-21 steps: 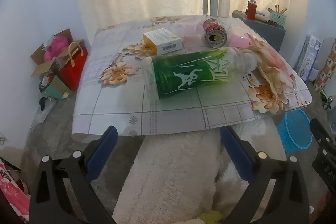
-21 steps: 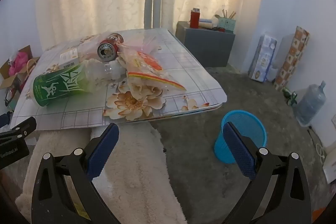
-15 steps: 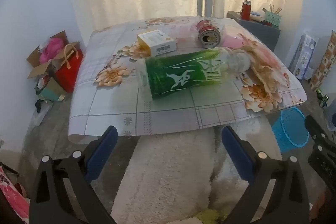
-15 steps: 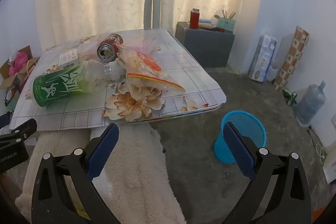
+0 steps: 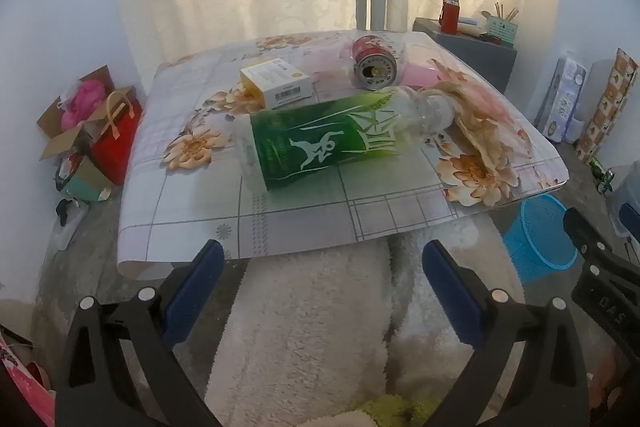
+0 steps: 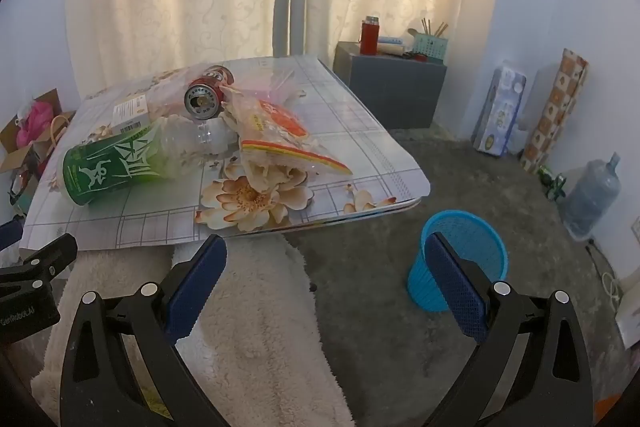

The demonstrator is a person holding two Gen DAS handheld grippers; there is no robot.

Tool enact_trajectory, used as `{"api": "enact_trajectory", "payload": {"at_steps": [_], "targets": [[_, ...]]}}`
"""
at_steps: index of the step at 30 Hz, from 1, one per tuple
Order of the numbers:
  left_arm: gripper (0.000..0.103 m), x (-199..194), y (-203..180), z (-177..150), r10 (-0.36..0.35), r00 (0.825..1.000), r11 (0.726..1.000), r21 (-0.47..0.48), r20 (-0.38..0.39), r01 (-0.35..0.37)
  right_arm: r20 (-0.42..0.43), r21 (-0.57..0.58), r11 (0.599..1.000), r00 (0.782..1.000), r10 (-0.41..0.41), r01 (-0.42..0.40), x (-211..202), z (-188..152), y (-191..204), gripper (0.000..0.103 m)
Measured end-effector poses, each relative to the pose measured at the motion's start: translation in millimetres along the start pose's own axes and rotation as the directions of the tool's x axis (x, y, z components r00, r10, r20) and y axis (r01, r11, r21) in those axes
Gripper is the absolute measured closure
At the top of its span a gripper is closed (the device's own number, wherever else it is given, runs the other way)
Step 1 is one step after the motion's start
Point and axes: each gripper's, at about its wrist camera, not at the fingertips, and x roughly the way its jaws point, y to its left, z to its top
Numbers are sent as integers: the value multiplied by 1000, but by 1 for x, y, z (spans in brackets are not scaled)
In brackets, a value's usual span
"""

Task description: Collect trash

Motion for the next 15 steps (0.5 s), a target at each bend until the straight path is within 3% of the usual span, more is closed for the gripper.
{"api": "enact_trajectory", "payload": {"at_steps": [15], "targets": [[6,1,-1,-1,-1,1000,1000,0,-6,1,1,3,1000,1000,0,0,0,0,0,8]]}}
